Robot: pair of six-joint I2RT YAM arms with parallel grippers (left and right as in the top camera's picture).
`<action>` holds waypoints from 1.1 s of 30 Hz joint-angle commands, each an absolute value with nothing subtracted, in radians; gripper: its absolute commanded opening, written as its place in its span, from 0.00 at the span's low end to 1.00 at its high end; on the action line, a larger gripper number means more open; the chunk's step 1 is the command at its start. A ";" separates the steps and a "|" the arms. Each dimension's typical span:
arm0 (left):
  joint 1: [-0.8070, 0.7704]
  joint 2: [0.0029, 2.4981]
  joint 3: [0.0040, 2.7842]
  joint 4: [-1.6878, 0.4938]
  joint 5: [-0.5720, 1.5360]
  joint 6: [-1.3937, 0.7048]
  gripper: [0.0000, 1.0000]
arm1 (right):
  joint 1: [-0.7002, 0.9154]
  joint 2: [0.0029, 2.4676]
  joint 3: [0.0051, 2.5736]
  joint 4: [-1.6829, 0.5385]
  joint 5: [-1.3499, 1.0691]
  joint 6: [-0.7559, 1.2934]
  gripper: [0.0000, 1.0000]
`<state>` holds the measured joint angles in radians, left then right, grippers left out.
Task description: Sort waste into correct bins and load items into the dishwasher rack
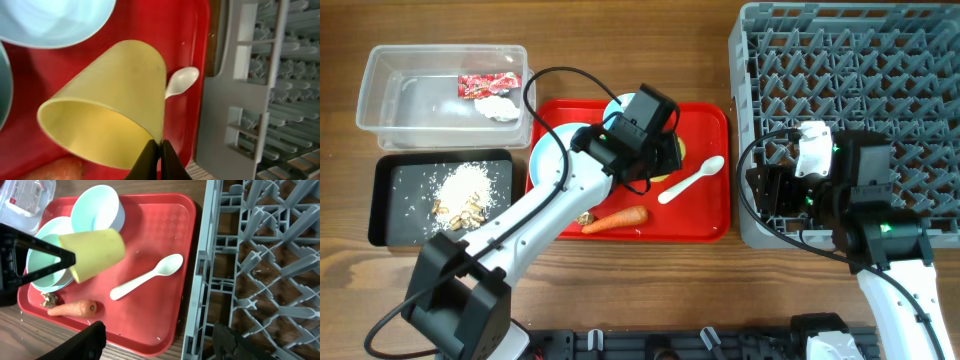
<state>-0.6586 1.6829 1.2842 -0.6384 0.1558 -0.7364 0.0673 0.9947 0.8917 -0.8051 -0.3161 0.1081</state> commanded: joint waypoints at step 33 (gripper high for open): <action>-0.659 1.784 1.290 -0.688 0.121 -0.665 0.09 | 0.064 0.991 0.905 -0.801 -0.307 0.107 0.72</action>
<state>-0.6594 1.7473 1.2861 -0.6849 0.1387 -0.6838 0.0673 0.9947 0.8917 -0.8043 -0.3161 0.1081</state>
